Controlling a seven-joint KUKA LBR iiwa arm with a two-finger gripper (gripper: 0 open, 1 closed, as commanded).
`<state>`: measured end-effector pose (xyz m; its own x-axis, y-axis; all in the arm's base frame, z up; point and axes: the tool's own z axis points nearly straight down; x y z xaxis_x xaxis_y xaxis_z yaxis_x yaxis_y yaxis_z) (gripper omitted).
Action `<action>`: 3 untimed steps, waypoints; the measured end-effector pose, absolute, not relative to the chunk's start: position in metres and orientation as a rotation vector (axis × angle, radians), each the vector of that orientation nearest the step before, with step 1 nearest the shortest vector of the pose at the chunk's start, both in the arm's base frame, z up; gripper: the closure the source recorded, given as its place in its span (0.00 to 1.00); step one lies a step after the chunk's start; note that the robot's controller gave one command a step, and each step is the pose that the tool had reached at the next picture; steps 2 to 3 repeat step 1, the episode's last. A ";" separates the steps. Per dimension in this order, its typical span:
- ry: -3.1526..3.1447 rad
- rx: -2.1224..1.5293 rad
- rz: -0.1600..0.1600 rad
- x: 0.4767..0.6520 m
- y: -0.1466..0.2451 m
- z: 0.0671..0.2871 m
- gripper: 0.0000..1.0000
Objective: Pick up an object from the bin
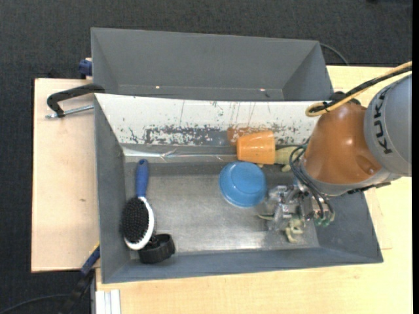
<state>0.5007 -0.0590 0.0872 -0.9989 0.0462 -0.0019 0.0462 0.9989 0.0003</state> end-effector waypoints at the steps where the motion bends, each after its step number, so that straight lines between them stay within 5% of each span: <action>1: 3.126 0.056 0.001 0.535 -0.038 0.312 1.00; 3: 3.126 0.056 0.001 0.535 -0.038 0.312 1.00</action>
Offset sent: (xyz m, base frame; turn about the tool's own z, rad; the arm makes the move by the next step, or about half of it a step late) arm 0.0320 0.0205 0.2185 -0.0089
